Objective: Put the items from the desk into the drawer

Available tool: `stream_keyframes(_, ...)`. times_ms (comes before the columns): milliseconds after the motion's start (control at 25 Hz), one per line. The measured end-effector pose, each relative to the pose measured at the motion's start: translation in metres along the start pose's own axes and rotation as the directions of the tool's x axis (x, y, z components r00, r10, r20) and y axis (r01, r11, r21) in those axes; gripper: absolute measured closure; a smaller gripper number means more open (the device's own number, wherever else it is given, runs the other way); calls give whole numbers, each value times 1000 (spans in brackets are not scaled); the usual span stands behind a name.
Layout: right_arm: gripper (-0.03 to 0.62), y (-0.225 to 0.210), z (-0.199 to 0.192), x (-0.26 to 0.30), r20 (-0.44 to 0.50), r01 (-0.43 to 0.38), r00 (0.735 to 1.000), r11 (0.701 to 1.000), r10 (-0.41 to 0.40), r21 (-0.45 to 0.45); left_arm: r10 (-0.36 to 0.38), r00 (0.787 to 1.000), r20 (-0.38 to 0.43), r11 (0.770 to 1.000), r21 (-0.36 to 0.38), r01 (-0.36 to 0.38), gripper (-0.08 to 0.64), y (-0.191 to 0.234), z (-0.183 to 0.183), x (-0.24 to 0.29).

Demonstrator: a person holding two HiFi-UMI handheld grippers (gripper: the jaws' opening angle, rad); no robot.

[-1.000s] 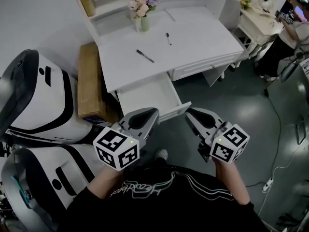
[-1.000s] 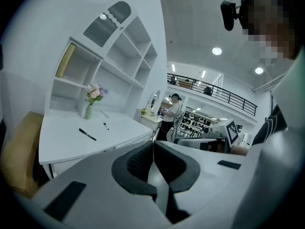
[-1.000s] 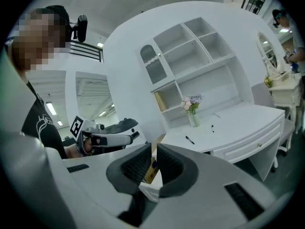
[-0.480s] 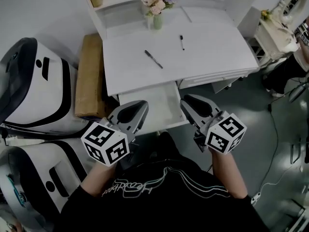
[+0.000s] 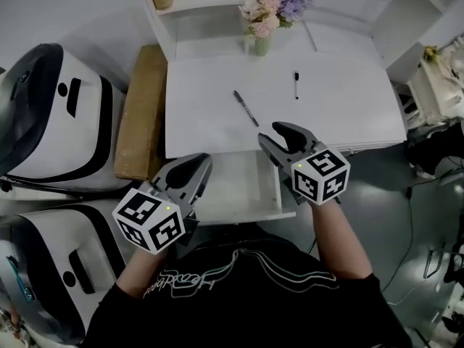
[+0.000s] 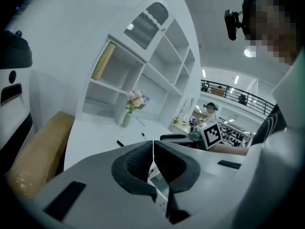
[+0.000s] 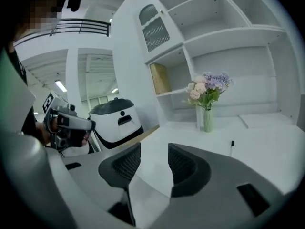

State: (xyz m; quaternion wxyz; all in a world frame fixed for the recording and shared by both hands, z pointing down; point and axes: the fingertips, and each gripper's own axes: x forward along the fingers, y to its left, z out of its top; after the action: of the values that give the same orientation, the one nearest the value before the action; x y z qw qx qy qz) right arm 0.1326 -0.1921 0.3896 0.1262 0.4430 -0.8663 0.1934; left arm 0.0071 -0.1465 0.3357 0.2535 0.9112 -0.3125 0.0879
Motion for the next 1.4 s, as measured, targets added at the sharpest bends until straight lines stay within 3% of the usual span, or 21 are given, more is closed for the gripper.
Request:
stream_keyframes(280,402,-46,-38,79,-181,17,983,996,-33,-91,96,995,-15,994,-54,-97,535,45,-6,8)
stream_keyframes(480,407,-72,-75,120,-305,32,950,991,-70,-128,151,988,-34,984,-89,-154,535,67,-16,5)
stream_keyframes(720,456,-90,-101,141,-393,61,913,989,-110,-135,185,981,-50,974,-121,-190,535,86,-26,-2)
stream_keyframes(1000,483,-92,-104,142,-421,93,896,986,-142,-135,235,971,-55,965,-110,-239,535,96,-31,-17)
stream_keyframes(1160,525,-90,-105,142,-421,120,892,983,-167,-137,234,971,-54,964,-119,-239,535,95,-35,-27)
stream_keyframes(1400,528,-83,-103,127,-404,158,895,981,-191,-115,225,973,-39,966,-124,-229,535,88,-38,-41)
